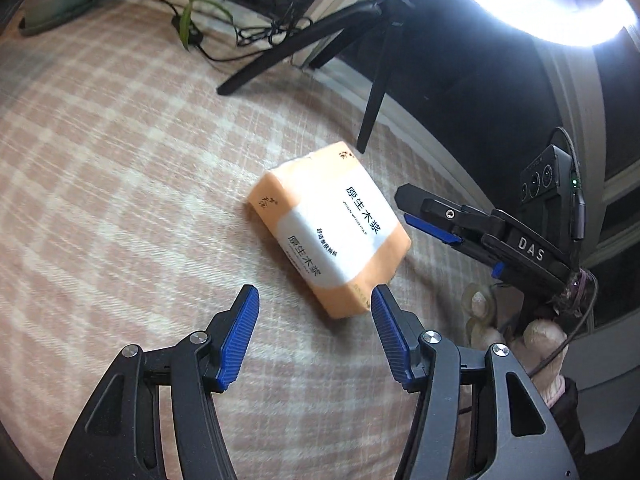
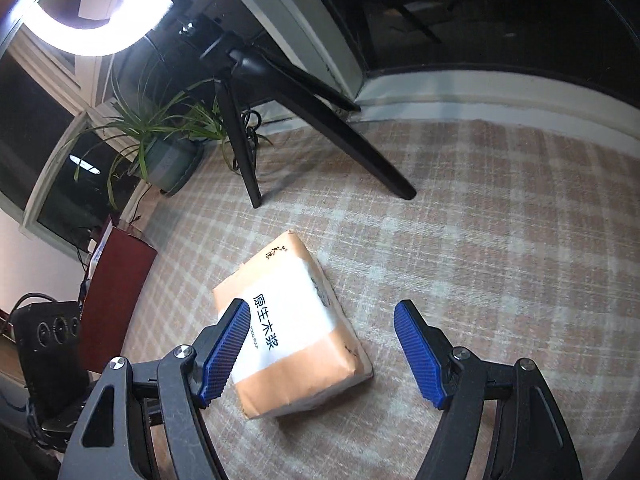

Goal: Organize soft objects
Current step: 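Move both tools to the tan paper tissue pack and close on it, then lift the tan tissue pack with both tools and carry it over the box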

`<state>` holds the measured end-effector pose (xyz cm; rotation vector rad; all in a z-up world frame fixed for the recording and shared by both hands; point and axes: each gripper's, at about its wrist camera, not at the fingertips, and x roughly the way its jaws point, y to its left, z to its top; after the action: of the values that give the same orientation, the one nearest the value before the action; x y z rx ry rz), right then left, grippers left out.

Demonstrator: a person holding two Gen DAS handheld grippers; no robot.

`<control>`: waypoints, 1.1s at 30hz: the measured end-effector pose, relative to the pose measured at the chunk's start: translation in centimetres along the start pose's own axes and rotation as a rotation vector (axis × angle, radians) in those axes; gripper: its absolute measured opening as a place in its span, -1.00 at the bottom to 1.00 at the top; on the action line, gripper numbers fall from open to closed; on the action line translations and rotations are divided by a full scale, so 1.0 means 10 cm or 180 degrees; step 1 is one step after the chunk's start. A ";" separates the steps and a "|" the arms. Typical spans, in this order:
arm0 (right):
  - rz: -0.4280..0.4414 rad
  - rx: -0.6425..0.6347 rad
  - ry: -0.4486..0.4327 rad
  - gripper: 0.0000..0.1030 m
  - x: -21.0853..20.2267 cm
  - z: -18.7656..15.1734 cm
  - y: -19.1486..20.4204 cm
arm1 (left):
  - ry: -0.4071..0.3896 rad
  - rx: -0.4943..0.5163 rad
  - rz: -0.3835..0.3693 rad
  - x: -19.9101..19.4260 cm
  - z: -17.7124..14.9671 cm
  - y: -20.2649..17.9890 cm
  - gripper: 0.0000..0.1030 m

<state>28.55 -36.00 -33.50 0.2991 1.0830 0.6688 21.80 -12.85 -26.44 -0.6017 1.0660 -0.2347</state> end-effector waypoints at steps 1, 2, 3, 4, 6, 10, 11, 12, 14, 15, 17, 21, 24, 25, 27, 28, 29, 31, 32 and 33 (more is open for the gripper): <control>0.0028 0.0001 0.0017 0.38 0.03 0.00 0.00 | 0.0013 -0.0009 0.0003 0.03 0.01 0.00 0.12; 0.0062 -0.0003 0.0047 0.38 0.07 0.00 0.02 | 0.0023 -0.0024 0.0003 0.06 0.03 -0.01 0.12; 0.0071 -0.0008 0.0065 0.38 0.08 0.00 0.02 | 0.0030 -0.0030 0.0000 0.08 0.05 -0.02 0.12; 0.0074 -0.0021 0.0090 0.37 0.11 0.00 0.04 | 0.0035 -0.0030 0.0003 0.10 0.06 -0.03 0.11; 0.0075 -0.0051 0.0142 0.31 0.15 -0.01 0.07 | 0.0026 -0.0019 0.0017 0.13 0.09 -0.05 0.10; 0.0098 -0.0064 0.0199 0.16 0.18 -0.04 0.10 | 0.0031 0.0011 0.0042 0.17 0.12 -0.07 0.06; 0.0098 -0.0063 0.0225 0.10 0.19 -0.06 0.12 | 0.0036 0.0022 0.0046 0.19 0.12 -0.07 0.03; 0.0092 -0.0064 0.0240 0.08 0.19 -0.07 0.12 | 0.0039 0.0030 0.0046 0.19 0.12 -0.06 -0.04; 0.0090 -0.0080 0.0292 -0.05 0.21 -0.12 0.16 | 0.0071 0.0063 0.0052 0.19 0.10 -0.06 -0.11; 0.0097 -0.0090 0.0314 -0.08 0.22 -0.14 0.18 | 0.0079 0.0074 0.0044 0.21 0.10 -0.06 -0.15; 0.0087 -0.0117 0.0332 -0.11 0.22 -0.17 0.22 | 0.0085 0.0104 0.0032 0.23 0.09 -0.08 -0.19; 0.0052 -0.0114 0.0333 -0.13 0.22 -0.22 0.29 | 0.0056 0.0203 0.0078 0.18 0.05 -0.11 -0.20; 0.0033 -0.0093 0.0321 -0.14 0.20 -0.29 0.35 | 0.0046 0.0239 0.0088 0.10 0.00 -0.10 -0.21; 0.0035 -0.0089 0.0313 -0.14 0.19 -0.32 0.38 | 0.0037 0.0247 0.0087 0.07 -0.01 -0.10 -0.21; 0.0052 -0.0061 0.0291 -0.14 0.15 -0.37 0.42 | 0.0008 0.0295 0.0082 -0.03 -0.06 -0.10 -0.23; 0.0061 -0.0042 0.0276 -0.14 0.13 -0.40 0.45 | -0.0001 0.0318 0.0075 -0.08 -0.09 -0.11 -0.23; 0.0069 -0.0029 0.0256 -0.14 0.09 -0.44 0.49 | -0.0008 0.0333 0.0069 -0.11 -0.12 -0.11 -0.23; 0.0075 -0.0039 0.0222 -0.15 0.03 -0.47 0.57 | -0.0046 0.0380 0.0057 -0.23 -0.17 -0.12 -0.23; 0.0080 -0.0038 0.0193 -0.15 -0.03 -0.51 0.64 | -0.0070 0.0411 0.0048 -0.30 -0.21 -0.13 -0.23; 0.0085 -0.0036 0.0175 -0.15 -0.05 -0.52 0.68 | -0.0092 0.0429 0.0045 -0.36 -0.23 -0.14 -0.23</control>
<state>21.39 -31.62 -31.88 0.2873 1.1291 0.7103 18.18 -13.15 -23.78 -0.4750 1.0175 -0.2825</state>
